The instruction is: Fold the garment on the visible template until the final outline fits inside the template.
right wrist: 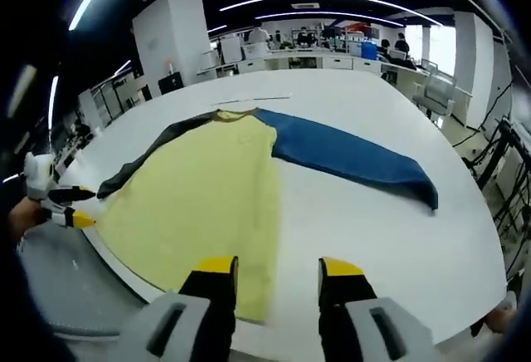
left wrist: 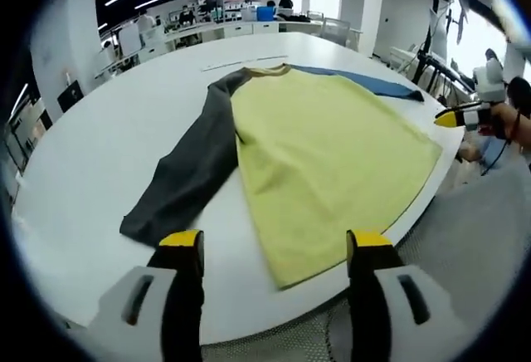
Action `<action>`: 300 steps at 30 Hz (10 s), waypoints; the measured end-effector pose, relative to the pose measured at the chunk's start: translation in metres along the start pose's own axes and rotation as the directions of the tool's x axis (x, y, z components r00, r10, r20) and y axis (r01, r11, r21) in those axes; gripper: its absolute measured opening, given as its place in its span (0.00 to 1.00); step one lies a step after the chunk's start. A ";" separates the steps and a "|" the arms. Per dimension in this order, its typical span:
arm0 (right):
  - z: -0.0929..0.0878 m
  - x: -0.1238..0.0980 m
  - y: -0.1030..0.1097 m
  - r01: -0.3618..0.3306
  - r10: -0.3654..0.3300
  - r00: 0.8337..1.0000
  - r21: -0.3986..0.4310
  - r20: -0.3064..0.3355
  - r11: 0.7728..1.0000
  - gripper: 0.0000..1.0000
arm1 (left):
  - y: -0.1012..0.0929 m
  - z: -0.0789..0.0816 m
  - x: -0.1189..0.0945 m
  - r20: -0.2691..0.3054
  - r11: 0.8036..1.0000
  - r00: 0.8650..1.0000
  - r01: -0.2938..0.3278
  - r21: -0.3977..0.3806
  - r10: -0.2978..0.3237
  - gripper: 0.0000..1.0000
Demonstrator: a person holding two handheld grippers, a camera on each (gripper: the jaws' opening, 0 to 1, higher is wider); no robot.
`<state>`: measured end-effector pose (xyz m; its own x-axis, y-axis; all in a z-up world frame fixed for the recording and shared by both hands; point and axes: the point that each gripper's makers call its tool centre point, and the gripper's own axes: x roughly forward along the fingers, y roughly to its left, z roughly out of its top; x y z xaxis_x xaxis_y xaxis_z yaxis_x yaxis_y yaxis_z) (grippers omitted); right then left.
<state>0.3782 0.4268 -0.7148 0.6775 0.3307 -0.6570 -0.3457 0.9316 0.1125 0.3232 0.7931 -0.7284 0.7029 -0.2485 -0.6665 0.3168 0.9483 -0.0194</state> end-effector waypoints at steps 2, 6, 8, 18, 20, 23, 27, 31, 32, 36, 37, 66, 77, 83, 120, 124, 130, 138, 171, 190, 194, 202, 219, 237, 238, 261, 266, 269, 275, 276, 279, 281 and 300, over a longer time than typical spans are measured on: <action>0.010 0.000 -0.001 -0.014 0.014 1.000 0.010 0.015 1.000 0.41 | 0.000 0.006 -0.001 0.028 1.000 1.000 0.002 -0.010 -0.002 0.78; 0.024 0.001 -0.004 -0.027 0.028 0.999 -0.029 0.037 0.999 0.46 | 0.004 0.015 -0.004 0.068 0.999 0.997 -0.023 0.023 0.021 0.87; 0.030 0.005 -0.006 -0.039 0.040 0.999 -0.041 0.032 0.998 0.49 | 0.005 0.020 -0.006 0.091 1.000 0.996 -0.024 0.020 0.022 0.92; 0.070 0.024 -0.012 -0.103 0.107 0.992 -0.057 0.065 0.993 0.50 | 0.009 0.052 -0.018 0.203 0.999 0.979 -0.044 0.027 0.037 0.99; 0.076 0.028 -0.014 -0.111 0.115 0.991 -0.061 0.069 0.992 0.48 | 0.008 0.055 -0.019 0.204 0.999 0.978 -0.039 0.016 0.035 0.99; 0.085 0.038 -0.016 -0.130 0.132 0.990 -0.056 0.052 0.990 0.45 | 0.010 0.061 -0.022 0.223 0.999 0.974 -0.043 0.008 0.041 0.99; 0.091 0.053 -0.018 -0.138 0.141 0.990 -0.090 0.026 0.986 0.43 | 0.013 0.065 -0.023 0.235 0.999 0.971 -0.048 -0.008 0.048 0.99; 0.091 0.068 -0.019 -0.146 0.148 0.989 -0.120 0.010 0.982 0.40 | 0.015 0.069 -0.025 0.245 0.998 0.968 -0.052 -0.024 0.056 0.99; 0.089 0.073 -0.020 -0.141 0.143 0.990 -0.124 0.003 0.982 0.39 | 0.016 0.071 -0.026 0.253 0.998 0.965 -0.057 -0.027 0.062 0.99; 0.085 0.091 -0.019 -0.150 0.151 0.988 -0.143 -0.006 0.978 0.37 | 0.016 0.082 -0.030 0.287 0.997 0.956 -0.057 -0.045 0.068 0.99; 0.085 0.095 -0.020 -0.149 0.150 0.989 -0.147 -0.008 0.978 0.36 | 0.016 0.083 -0.030 0.292 0.997 0.954 -0.056 -0.050 0.068 0.99; 0.079 0.170 -0.038 -0.065 0.050 0.997 -0.276 -0.061 0.959 0.00 | 0.029 0.091 -0.031 0.272 0.992 0.955 -0.098 -0.080 0.116 0.92; 0.095 0.170 -0.059 -0.010 0.001 0.999 -0.258 -0.034 0.966 0.00 | 0.033 0.087 -0.031 0.259 0.990 0.957 -0.114 -0.082 0.132 0.93; 0.103 0.173 -0.069 0.021 -0.027 0.999 -0.245 -0.021 0.969 0.00 | 0.035 0.084 -0.030 0.250 0.989 0.958 -0.121 -0.083 0.138 0.91; 0.116 0.121 -0.123 0.089 -0.089 0.996 0.011 0.000 0.996 0.42 | 0.032 0.078 -0.031 0.227 0.992 0.966 -0.112 -0.061 0.123 0.94; 0.111 0.108 -0.146 0.155 -0.154 0.988 0.035 -0.020 0.987 0.41 | 0.032 0.078 -0.031 0.228 0.992 0.966 -0.113 -0.059 0.123 0.94; 0.098 0.091 -0.172 0.227 -0.223 0.973 0.074 -0.056 0.971 0.41 | 0.031 0.078 -0.032 0.230 0.992 0.965 -0.113 -0.058 0.124 0.93; 0.067 0.071 -0.203 0.344 -0.324 0.936 0.157 -0.139 0.926 0.41 | 0.029 0.077 -0.031 0.228 0.992 0.966 -0.110 -0.058 0.120 0.92; 0.049 0.054 -0.201 0.422 -0.386 0.905 0.281 -0.178 0.862 0.01 | 0.028 0.072 -0.033 0.204 0.992 0.971 -0.125 -0.018 0.126 0.90; 0.084 0.056 -0.223 0.393 -0.364 0.919 0.265 -0.154 0.881 0.01 | 0.033 0.070 -0.037 0.208 0.989 0.967 -0.138 -0.043 0.144 0.94; 0.086 0.055 -0.216 0.384 -0.351 0.922 0.265 -0.163 0.885 0.01 | 0.033 0.072 -0.040 0.218 0.989 0.965 -0.138 -0.049 0.146 0.95; 0.104 0.057 -0.200 0.346 -0.321 0.938 0.267 -0.135 0.900 0.01 | 0.036 0.075 -0.044 0.234 0.987 0.959 -0.149 -0.058 0.159 0.97; 0.149 0.087 -0.157 0.244 -0.234 0.969 0.189 -0.074 0.951 0.00 | 0.035 0.073 -0.048 0.243 0.989 0.959 -0.137 -0.060 0.147 0.98; 0.184 0.126 -0.083 0.165 -0.161 0.986 0.128 -0.045 0.978 0.00 | 0.033 0.074 -0.049 0.257 0.991 0.958 -0.114 -0.066 0.128 0.97; 0.186 0.129 -0.076 0.154 -0.150 0.988 0.122 -0.044 0.980 0.00 | 0.034 0.073 -0.049 0.255 0.991 0.958 -0.115 -0.067 0.128 0.97; 0.217 0.170 0.021 0.016 -0.016 0.999 0.001 -0.040 1.000 0.00 | 0.041 0.069 -0.050 0.255 0.988 0.958 -0.111 -0.104 0.135 0.96; 0.223 0.178 0.041 -0.008 0.007 0.999 -0.029 -0.040 1.000 0.00 | 0.040 0.070 -0.050 0.258 0.989 0.958 -0.107 -0.098 0.129 0.96; 0.227 0.182 0.055 -0.025 0.023 0.999 -0.046 -0.041 0.999 0.00 | 0.041 0.069 -0.050 0.254 0.989 0.959 -0.107 -0.099 0.129 0.96; 0.232 0.187 0.080 -0.062 0.059 0.998 -0.074 -0.038 0.995 0.00 | 0.043 0.066 -0.050 0.247 0.988 0.960 -0.112 -0.104 0.135 0.95; 0.233 0.188 0.085 -0.067 0.063 0.997 -0.081 -0.039 0.995 0.00 | 0.043 0.066 -0.050 0.246 0.988 0.960 -0.114 -0.104 0.137 0.95; 0.235 0.189 0.097 -0.088 0.086 0.996 -0.094 -0.025 0.992 0.00 | 0.042 0.066 -0.050 0.246 0.988 0.960 -0.113 -0.105 0.136 0.95; 0.234 0.190 0.103 -0.095 0.092 0.995 -0.104 -0.032 0.990 0.00 | 0.042 0.066 -0.050 0.246 0.988 0.960 -0.113 -0.106 0.136 0.95; 0.209 0.186 0.151 -0.204 0.195 0.979 -0.209 -0.065 0.956 0.00 | 0.046 0.058 -0.049 0.233 0.986 0.962 -0.119 -0.114 0.143 0.95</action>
<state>0.5880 0.6606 -0.6643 0.5538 0.4955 -0.6692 -0.6045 0.7919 0.0861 0.3405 0.8377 -0.6531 0.8698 -0.1493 -0.4703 0.1562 0.9874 -0.0246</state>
